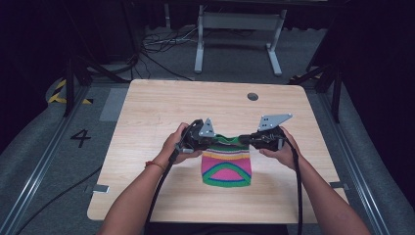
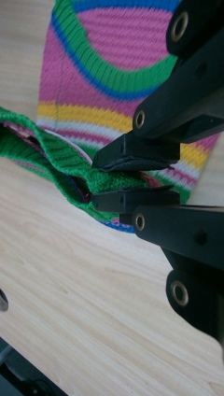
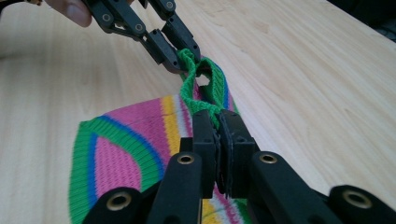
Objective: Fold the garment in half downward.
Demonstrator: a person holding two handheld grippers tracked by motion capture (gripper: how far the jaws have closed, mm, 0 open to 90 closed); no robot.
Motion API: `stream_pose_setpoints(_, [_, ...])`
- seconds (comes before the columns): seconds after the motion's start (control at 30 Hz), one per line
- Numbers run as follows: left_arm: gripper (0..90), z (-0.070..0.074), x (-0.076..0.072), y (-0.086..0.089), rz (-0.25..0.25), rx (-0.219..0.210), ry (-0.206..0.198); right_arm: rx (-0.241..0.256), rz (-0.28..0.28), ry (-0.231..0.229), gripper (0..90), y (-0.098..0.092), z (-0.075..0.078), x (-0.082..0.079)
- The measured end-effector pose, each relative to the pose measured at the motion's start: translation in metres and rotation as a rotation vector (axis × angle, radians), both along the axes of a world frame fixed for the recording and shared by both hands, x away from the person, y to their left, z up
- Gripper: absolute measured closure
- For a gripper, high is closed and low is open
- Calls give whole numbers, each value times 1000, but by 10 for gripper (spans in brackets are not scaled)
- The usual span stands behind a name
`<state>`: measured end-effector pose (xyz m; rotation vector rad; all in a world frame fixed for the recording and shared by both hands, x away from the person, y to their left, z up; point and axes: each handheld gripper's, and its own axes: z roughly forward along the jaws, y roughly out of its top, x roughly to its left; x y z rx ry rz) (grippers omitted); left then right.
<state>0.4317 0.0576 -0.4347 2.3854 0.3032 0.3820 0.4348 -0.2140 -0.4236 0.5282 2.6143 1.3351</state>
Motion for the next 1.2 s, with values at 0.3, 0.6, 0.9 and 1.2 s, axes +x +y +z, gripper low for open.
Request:
stream_pose_setpoints(0.3, [816, -15, -36, 1, -65, 32, 4, -33, 71, 15, 860, -4, -11, -35])
stream_pose_setpoints(0.6, [816, -28, -63, -3, -133, 92, 33, -60, 119, 36, 857, -2, -25, -65])
stream_pose_setpoints(0.9, [739, -38, -87, 7, -169, 111, 91, -110, 142, 74, 813, -2, -39, -88])
stream_pose_setpoints(1.2, [610, -25, -93, 34, -113, -16, 103, -108, 65, 42, 740, -9, -34, -95])
